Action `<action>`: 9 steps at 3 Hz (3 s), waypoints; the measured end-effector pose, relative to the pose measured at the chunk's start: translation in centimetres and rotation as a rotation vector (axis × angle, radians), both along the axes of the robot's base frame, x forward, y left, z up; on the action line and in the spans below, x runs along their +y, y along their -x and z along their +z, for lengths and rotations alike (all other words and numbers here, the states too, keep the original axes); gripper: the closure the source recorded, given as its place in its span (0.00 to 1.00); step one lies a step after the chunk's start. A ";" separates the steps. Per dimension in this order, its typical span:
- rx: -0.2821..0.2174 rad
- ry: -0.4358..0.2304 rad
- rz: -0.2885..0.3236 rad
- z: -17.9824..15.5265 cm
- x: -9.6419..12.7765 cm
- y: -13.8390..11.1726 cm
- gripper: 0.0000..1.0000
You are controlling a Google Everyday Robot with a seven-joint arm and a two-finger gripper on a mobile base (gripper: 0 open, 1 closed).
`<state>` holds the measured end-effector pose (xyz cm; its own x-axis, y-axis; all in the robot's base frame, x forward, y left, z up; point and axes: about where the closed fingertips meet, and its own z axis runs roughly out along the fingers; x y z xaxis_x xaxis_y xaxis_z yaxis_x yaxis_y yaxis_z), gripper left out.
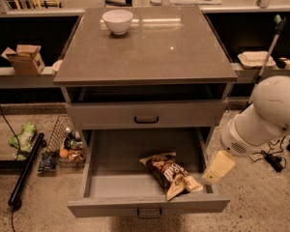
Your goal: Pick brown chip bag from middle drawer and place on counter
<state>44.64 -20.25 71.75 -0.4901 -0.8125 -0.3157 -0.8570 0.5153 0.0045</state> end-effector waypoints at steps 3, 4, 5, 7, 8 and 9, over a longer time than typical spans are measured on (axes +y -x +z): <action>0.056 -0.144 -0.110 -14.3 6.0 -3.9 0.00; 0.082 -0.181 -0.171 -17.4 7.5 -5.2 0.00; 0.104 -0.179 -0.241 -20.0 8.5 -6.1 0.00; 0.154 -0.152 -0.320 -24.6 9.4 -7.4 0.00; 0.169 -0.139 -0.342 -26.0 9.2 -7.7 0.02; 0.182 -0.129 -0.348 -27.0 9.2 -7.7 0.20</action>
Offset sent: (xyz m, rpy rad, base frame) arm 0.0448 0.0675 -0.1648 0.1569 0.0530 -0.1004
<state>52.36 -11.06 44.71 -0.7860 -0.5479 -0.2863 -0.6108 0.7596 0.2234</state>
